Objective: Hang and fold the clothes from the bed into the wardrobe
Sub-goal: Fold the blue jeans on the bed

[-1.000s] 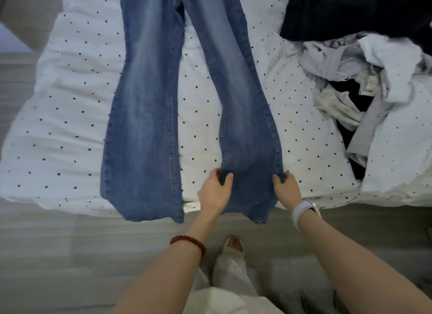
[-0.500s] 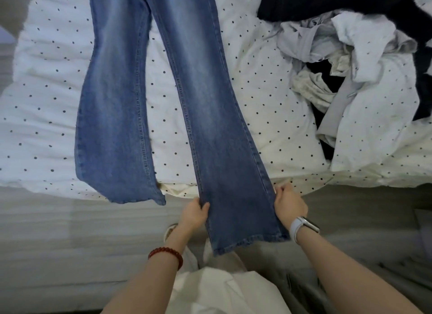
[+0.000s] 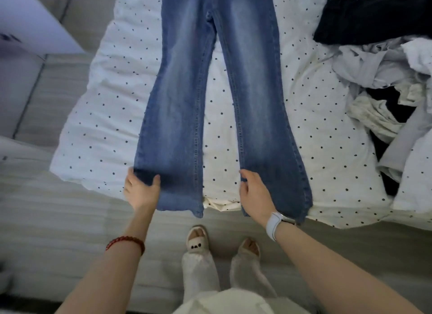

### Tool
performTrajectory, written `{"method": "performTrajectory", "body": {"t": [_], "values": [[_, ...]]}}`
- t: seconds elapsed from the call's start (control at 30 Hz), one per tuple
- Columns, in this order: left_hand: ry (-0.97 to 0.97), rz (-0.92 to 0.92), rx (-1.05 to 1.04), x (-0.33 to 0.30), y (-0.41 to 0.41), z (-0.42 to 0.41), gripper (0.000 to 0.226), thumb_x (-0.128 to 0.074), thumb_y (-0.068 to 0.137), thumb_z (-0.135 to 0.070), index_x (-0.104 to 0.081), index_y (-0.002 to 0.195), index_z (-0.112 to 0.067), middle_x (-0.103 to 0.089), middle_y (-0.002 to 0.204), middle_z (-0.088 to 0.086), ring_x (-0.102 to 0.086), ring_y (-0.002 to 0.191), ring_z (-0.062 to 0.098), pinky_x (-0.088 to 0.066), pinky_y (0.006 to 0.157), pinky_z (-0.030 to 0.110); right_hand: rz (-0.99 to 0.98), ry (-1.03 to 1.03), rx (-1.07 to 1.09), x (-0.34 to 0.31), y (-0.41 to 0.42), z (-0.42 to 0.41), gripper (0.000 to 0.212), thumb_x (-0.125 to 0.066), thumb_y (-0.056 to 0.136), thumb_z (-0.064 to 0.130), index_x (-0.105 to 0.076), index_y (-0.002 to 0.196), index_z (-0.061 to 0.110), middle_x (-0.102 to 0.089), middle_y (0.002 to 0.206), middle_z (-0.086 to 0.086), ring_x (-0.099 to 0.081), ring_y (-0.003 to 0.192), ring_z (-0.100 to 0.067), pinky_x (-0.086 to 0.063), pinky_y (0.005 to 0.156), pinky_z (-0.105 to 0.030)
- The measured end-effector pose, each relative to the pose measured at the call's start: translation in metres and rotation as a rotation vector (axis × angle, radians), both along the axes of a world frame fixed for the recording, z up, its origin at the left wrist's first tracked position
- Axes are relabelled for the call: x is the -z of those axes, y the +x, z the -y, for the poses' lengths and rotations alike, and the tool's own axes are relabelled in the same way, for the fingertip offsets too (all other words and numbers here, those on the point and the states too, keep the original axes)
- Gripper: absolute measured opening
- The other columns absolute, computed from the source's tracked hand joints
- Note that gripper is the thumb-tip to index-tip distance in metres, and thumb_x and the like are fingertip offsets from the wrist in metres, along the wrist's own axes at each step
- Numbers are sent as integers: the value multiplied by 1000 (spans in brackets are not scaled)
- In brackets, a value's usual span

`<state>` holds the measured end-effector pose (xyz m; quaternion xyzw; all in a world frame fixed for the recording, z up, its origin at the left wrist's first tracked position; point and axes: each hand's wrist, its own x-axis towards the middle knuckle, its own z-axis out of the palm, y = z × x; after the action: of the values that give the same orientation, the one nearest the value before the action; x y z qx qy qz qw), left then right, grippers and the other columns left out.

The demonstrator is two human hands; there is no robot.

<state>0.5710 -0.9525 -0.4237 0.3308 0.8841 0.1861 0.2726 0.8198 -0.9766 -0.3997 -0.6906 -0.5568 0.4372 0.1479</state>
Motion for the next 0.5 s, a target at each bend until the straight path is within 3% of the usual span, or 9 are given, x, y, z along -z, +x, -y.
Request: {"method": "performTrajectory", "body": {"t": [0.1, 0.17, 0.23, 0.3, 0.4, 0.47, 0.5], "values": [[-94, -25, 59, 7, -22, -12, 57, -66, 84, -23, -41, 133, -5, -46, 132, 21, -34, 126, 39, -31, 104, 47, -145, -22, 30, 0, -44, -19, 31, -38, 99, 12, -50, 128, 10, -54, 125, -6, -52, 112, -19, -38, 93, -20], [-43, -27, 172, 6, -34, -10, 33, -63, 86, -21, -53, 111, -3, -61, 109, 18, -51, 107, 38, -43, 84, 41, -256, -83, 99, -5, -77, -34, 28, -42, 97, 11, -53, 123, 10, -59, 113, -5, -54, 103, -15, -39, 88, -20], [76, -1, 359, 1, -35, 2, 18, -60, 87, -16, -54, 98, -3, -61, 92, 12, -56, 86, 33, -37, 66, 32, -425, -214, 222, -14, -104, -51, 23, -47, 96, 14, -55, 117, 13, -61, 106, -6, -55, 99, -17, -45, 88, -30], [199, 39, 568, -10, -34, 18, 21, -56, 87, -16, -57, 103, -3, -62, 93, 12, -58, 81, 30, -39, 65, 29, -511, -374, 261, -27, -130, -67, 21, -51, 94, 27, -52, 114, 20, -61, 107, -7, -57, 102, -22, -47, 90, -38], [258, 107, 874, -17, -36, 33, 39, -48, 84, -25, -60, 113, -2, -66, 93, 13, -64, 79, 31, -46, 63, 29, -432, -525, 131, -38, -164, -81, 44, -59, 88, 41, -44, 124, 21, -53, 114, 0, -52, 109, -21, -43, 89, -37], [231, 177, 991, -22, -46, 35, 45, -51, 85, -23, -56, 125, -5, -67, 100, 12, -64, 85, 29, -43, 65, 24, -292, -511, 108, -35, -185, -86, 53, -63, 86, 29, -38, 128, 10, -50, 120, -4, -49, 113, -23, -41, 87, -31], [209, 229, 1002, -26, -44, 35, 47, -52, 86, -22, -52, 131, -8, -67, 105, 11, -64, 91, 28, -41, 68, 22, -192, -471, 111, -29, -184, -86, 47, -61, 86, 18, -40, 126, 5, -52, 122, -9, -50, 114, -26, -42, 87, -31]]}}
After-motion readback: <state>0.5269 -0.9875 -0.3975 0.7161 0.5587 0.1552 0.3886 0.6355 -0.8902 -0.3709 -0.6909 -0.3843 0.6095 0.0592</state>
